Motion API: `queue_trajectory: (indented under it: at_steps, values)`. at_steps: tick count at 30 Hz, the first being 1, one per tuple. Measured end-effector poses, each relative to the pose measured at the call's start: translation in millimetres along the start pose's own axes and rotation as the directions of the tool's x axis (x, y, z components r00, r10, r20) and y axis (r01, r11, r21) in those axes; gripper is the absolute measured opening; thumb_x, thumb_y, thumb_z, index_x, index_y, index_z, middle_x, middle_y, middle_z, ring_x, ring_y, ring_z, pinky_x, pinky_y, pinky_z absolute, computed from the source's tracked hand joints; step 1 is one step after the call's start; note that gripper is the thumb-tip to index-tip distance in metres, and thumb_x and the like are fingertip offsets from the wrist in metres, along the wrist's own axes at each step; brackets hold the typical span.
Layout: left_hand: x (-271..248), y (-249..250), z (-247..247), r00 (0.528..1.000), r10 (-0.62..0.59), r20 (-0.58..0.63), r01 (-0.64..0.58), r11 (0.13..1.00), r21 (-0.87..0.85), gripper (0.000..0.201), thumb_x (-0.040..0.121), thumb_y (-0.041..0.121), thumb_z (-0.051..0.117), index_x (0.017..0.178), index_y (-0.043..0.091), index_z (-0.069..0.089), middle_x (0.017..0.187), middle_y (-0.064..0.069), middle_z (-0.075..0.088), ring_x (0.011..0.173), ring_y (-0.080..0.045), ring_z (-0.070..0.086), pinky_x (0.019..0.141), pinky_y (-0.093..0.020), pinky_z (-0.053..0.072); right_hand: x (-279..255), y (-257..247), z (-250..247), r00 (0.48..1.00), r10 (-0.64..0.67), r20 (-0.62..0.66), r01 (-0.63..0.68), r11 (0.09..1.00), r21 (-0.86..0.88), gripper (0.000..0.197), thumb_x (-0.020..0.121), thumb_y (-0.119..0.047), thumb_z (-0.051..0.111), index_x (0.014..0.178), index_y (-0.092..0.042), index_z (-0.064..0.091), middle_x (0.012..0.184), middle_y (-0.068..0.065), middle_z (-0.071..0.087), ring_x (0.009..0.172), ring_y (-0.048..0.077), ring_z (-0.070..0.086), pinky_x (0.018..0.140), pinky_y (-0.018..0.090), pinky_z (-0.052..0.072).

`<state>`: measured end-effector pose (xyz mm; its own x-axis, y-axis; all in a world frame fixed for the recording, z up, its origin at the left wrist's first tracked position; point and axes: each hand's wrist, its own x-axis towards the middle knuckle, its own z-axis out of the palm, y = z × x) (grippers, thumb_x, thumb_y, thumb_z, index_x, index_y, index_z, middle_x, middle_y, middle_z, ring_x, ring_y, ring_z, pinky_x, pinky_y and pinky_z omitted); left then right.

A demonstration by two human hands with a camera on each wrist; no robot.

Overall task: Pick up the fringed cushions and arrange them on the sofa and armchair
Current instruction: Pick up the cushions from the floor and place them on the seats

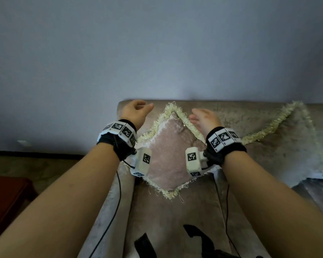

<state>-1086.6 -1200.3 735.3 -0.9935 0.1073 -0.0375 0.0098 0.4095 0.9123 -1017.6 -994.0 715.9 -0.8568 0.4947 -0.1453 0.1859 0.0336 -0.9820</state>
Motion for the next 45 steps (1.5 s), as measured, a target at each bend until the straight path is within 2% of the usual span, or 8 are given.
queue_trajectory:
  at_steps: [5,10,18,23,29,37,42,45]
  values:
    - [-37,7,-6,0.992,-0.015,-0.125,0.011,0.999,-0.031,0.046,0.096,0.043,0.065,0.133,0.015,0.06,0.131,-0.003,0.067,0.12,-0.022,0.065,0.104,-0.043,0.053,-16,-19,-10,0.981,-0.157,0.118,0.168,0.981,-0.093,0.012,0.094,-0.022,0.059,0.084,-0.022,0.064,0.093,0.003,0.071,0.095,0.023,0.07,0.085,0.031,0.055]
    - [-90,-4,-24,0.961,-0.103,-0.256,0.094,0.995,-0.045,0.047,0.096,0.039,0.066,0.134,0.012,0.059,0.13,-0.007,0.068,0.119,-0.024,0.066,0.103,-0.041,0.054,-44,-33,12,0.918,-0.25,0.308,0.298,0.947,-0.118,0.009,0.093,-0.021,0.059,0.088,-0.022,0.067,0.091,0.001,0.07,0.095,0.022,0.068,0.088,0.031,0.053]
    - [-201,-36,-135,0.794,-0.172,-0.583,0.171,0.984,-0.058,0.043,0.096,0.035,0.067,0.131,0.01,0.064,0.126,-0.008,0.071,0.11,-0.022,0.067,0.087,-0.028,0.052,-143,-50,116,0.745,-0.296,0.598,0.416,0.907,-0.07,0.013,0.089,-0.018,0.063,0.087,-0.009,0.071,0.09,0.008,0.073,0.097,0.029,0.069,0.096,0.044,0.053]
    - [-296,-76,-211,0.635,-0.24,-0.734,0.262,0.961,-0.088,0.042,0.098,0.04,0.064,0.132,0.016,0.062,0.117,-0.002,0.07,0.099,-0.014,0.063,0.063,-0.014,0.041,-236,-52,204,0.544,-0.284,0.79,0.465,0.885,-0.002,0.022,0.09,-0.022,0.063,0.068,-0.02,0.064,0.082,0.001,0.068,0.094,0.026,0.068,0.091,0.035,0.05]
    - [-424,-144,-309,0.393,-0.358,-0.847,0.341,0.912,-0.227,0.041,0.096,0.04,0.066,0.13,0.017,0.063,0.122,-0.002,0.071,0.107,-0.017,0.067,0.086,-0.028,0.051,-369,-36,303,0.305,-0.275,0.912,0.506,0.858,0.09,0.017,0.092,-0.026,0.06,0.087,-0.012,0.069,0.087,-0.001,0.068,0.084,0.014,0.062,0.067,0.021,0.044]
    - [-597,-225,-425,0.075,-0.401,-0.913,0.295,0.884,-0.364,0.037,0.094,0.031,0.071,0.123,0.009,0.068,0.119,-0.014,0.074,0.099,-0.024,0.068,0.093,-0.032,0.053,-571,-18,422,0.01,-0.247,0.969,0.537,0.819,0.203,0.015,0.091,-0.024,0.061,0.088,-0.013,0.069,0.077,-0.007,0.064,0.078,0.009,0.058,0.064,0.017,0.041]
    - [-720,-266,-456,-0.183,-0.455,-0.871,0.263,0.831,-0.489,0.042,0.088,0.034,0.075,0.119,0.007,0.07,0.115,-0.016,0.074,0.106,-0.03,0.071,0.098,-0.038,0.054,-710,15,476,-0.203,-0.158,0.966,0.482,0.843,0.239,0.008,0.088,-0.017,0.065,0.087,-0.01,0.068,0.081,0.001,0.065,0.079,0.013,0.058,0.076,0.024,0.045]
    - [-785,-290,-463,-0.329,-0.49,-0.808,0.227,0.789,-0.571,0.044,0.081,0.039,0.078,0.114,0.011,0.07,0.112,-0.011,0.074,0.099,-0.025,0.07,0.092,-0.032,0.055,-792,43,502,-0.337,-0.074,0.938,0.468,0.852,0.235,0.004,0.088,-0.014,0.067,0.085,-0.011,0.066,0.073,-0.002,0.061,0.071,0.012,0.055,0.069,0.022,0.044]
